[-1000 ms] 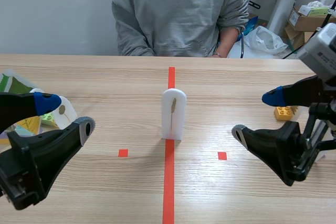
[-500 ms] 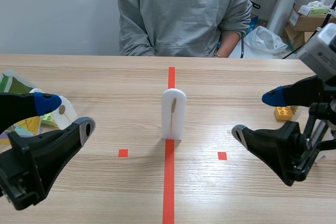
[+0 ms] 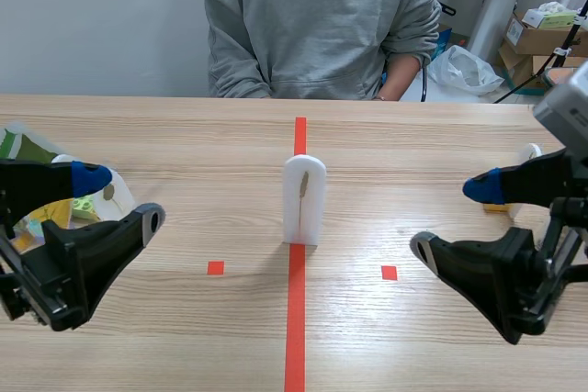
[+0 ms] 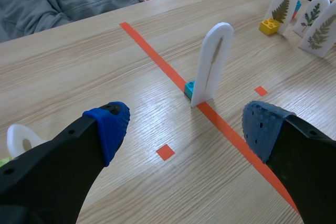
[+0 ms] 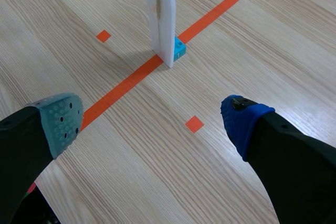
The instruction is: Do the leaf sorting experiment
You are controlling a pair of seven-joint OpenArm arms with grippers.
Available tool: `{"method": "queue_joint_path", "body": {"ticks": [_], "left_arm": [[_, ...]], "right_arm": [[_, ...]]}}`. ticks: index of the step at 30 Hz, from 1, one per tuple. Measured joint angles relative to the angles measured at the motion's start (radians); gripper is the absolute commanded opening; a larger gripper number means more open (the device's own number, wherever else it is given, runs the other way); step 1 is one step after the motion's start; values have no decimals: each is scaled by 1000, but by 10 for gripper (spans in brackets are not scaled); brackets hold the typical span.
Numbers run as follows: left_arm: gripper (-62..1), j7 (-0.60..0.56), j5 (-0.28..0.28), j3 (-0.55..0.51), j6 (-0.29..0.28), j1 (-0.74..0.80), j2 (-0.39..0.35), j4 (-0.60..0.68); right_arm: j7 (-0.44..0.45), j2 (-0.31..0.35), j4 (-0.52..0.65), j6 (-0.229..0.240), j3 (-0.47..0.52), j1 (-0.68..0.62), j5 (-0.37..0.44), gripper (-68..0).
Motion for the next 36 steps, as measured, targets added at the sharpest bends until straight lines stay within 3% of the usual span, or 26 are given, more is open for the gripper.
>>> {"method": "queue_joint_path", "body": {"ticks": [4, 9, 17, 28, 32, 36], "left_arm": [[-142, -1, 0, 53, 0, -68, -13, -39], [-142, 0, 16, 160, 0, -194, -20, -182], [-142, -16, 57, 387, 0, -450, -8, -408], [-142, -44, 58, 533, 0, -704, 140, -696], [-142, -69, 111, 565, 0, -753, 195, -789], [-142, -81, 124, 597, 0, -785, 252, -850]], "right_arm": [[0, 0, -21, -1, 82, -29, 37, -142], [-17, 0, -21, -1, 173, -34, 64, -142], [-20, 0, -21, 0, 195, -34, 76, -142], [-34, 0, -21, 0, 195, -34, 75, -142], [-34, 0, -21, 0, 195, -34, 75, -142], [-34, 0, -21, 0, 195, -34, 75, -142]]}}
